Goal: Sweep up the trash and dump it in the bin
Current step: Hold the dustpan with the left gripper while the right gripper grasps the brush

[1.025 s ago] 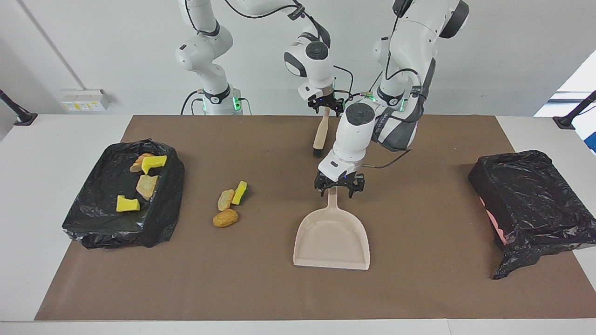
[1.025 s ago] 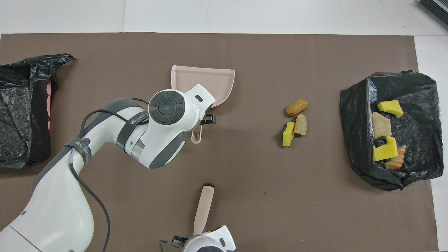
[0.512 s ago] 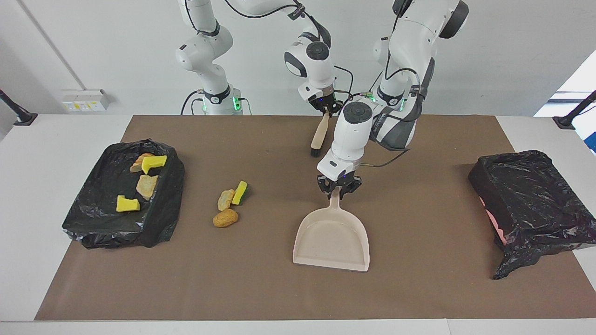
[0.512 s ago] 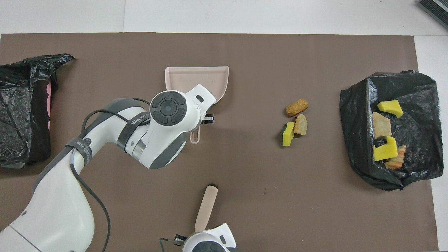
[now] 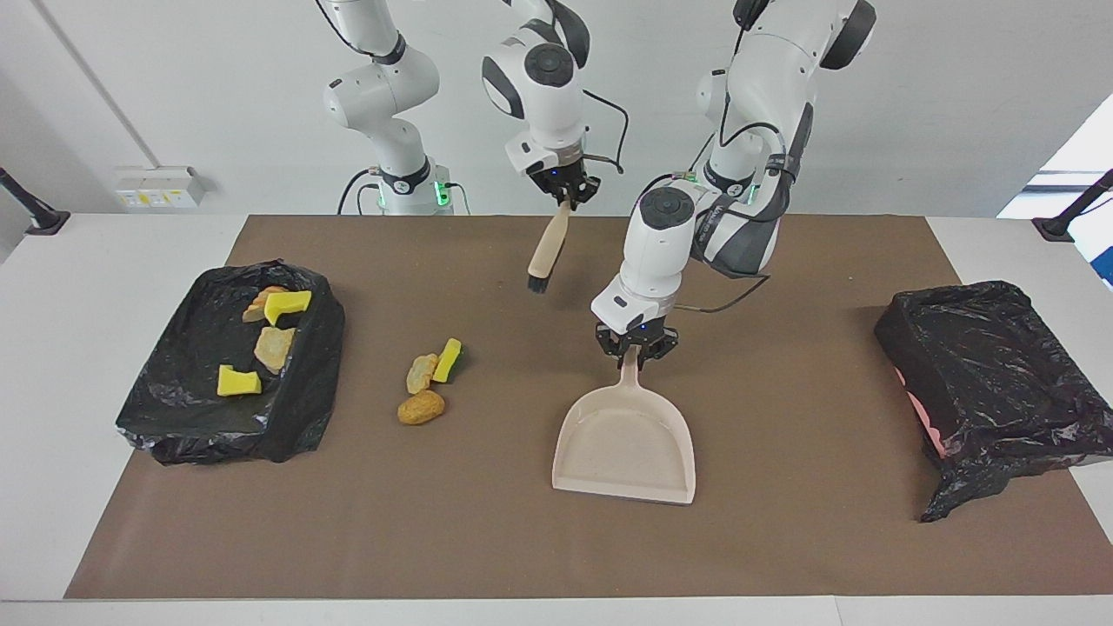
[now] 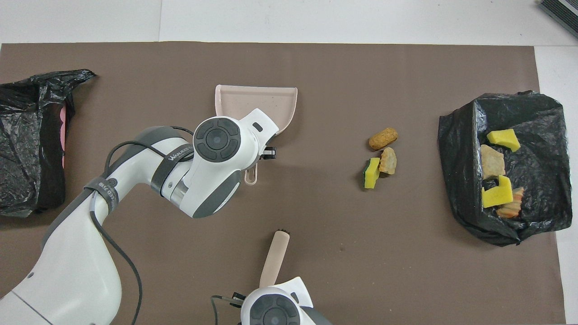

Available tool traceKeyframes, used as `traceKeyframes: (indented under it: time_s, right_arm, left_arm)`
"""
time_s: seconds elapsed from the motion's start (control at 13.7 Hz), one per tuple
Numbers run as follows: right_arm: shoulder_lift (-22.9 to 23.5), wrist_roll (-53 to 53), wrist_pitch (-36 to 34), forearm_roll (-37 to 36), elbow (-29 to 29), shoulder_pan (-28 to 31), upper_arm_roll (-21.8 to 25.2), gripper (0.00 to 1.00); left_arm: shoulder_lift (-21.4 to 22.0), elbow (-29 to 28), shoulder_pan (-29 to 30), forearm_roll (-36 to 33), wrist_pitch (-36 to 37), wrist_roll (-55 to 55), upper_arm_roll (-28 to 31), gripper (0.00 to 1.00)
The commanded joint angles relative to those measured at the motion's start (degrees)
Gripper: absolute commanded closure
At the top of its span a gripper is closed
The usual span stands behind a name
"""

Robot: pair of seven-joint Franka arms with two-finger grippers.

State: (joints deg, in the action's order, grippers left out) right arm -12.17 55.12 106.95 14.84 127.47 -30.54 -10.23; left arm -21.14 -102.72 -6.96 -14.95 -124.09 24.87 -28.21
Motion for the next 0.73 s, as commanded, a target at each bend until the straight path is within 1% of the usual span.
traceKeyframes:
  time_s: [0.0,0.15,0.29,0.44,0.51,0.59,0.66]
  right_arm:
    - [-0.67,-8.06,-4.10,-5.15,1.02,6.08,-0.66,1.00]
    - [-0.05,-17.19,-4.73,-9.36,1.55,11.88,-0.75,1.00]
    - [0.82,-27.47,-4.56,-14.90,1.73,18.21,-1.01,1.00]
    - [0.92,-33.64,-4.73,-21.31,2.34,22.09,-1.02,1.00]
    - [1.18,-36.63,-4.47,-23.00,2.52,24.46,-1.10,1.00]
    - [2.22,-38.84,-4.29,-24.32,2.52,25.26,-1.02,1.00]
    - [4.06,-39.21,-3.77,-27.64,2.52,25.97,-1.02,1.00]
  left_arm:
    - [3.56,-0.38,0.81,-0.61,5.77,-10.94,0.00,1.00]
    - [3.74,-0.38,0.89,-0.52,8.76,-17.64,0.26,1.00]
    - [3.92,-0.29,1.07,-0.87,9.65,-23.87,0.44,1.00]
    - [4.70,-0.03,1.33,-1.13,12.54,-30.55,0.35,1.00]
    - [4.79,0.15,1.42,-1.05,12.99,-36.50,0.35,1.00]
    - [4.97,-0.02,1.34,-1.04,13.69,-40.39,0.35,1.00]
    - [5.06,-0.11,1.42,-1.04,14.74,-43.12,0.35,1.00]
